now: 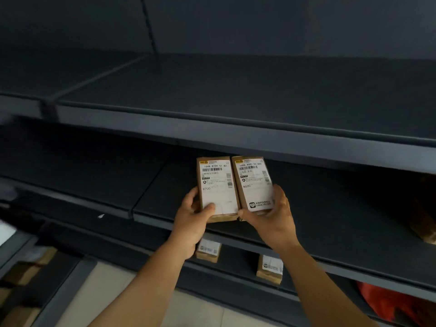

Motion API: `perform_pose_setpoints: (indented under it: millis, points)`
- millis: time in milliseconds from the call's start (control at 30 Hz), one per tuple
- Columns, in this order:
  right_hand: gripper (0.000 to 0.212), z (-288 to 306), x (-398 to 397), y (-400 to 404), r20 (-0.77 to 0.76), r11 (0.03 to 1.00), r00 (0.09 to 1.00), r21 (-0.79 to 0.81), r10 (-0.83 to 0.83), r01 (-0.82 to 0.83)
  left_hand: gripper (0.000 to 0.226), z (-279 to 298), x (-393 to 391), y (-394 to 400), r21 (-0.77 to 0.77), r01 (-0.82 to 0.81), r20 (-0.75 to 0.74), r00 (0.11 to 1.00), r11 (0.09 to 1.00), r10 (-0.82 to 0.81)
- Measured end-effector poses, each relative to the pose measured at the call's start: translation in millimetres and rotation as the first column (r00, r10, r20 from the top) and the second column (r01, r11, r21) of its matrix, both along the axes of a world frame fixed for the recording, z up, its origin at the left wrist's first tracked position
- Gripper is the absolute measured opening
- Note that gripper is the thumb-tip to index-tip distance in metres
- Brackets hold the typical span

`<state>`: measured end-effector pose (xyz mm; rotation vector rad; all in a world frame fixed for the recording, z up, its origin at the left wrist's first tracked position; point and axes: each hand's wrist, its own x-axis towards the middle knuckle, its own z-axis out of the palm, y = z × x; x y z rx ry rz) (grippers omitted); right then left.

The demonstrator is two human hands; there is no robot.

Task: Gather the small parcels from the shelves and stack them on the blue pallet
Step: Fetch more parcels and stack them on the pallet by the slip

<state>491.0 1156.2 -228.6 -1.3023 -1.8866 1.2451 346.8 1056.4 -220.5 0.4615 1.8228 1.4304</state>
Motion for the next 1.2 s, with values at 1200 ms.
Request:
perform_pose_setpoints:
  millis: [1200]
  points:
    - [0.098,160.4,-406.9,-435.8,-0.410,0.729,0.606,0.313,0.682,-0.608,0.058,160.0,-268.1,-503.9,0.455,-0.606,-0.392,0.522,0.653,0.758]
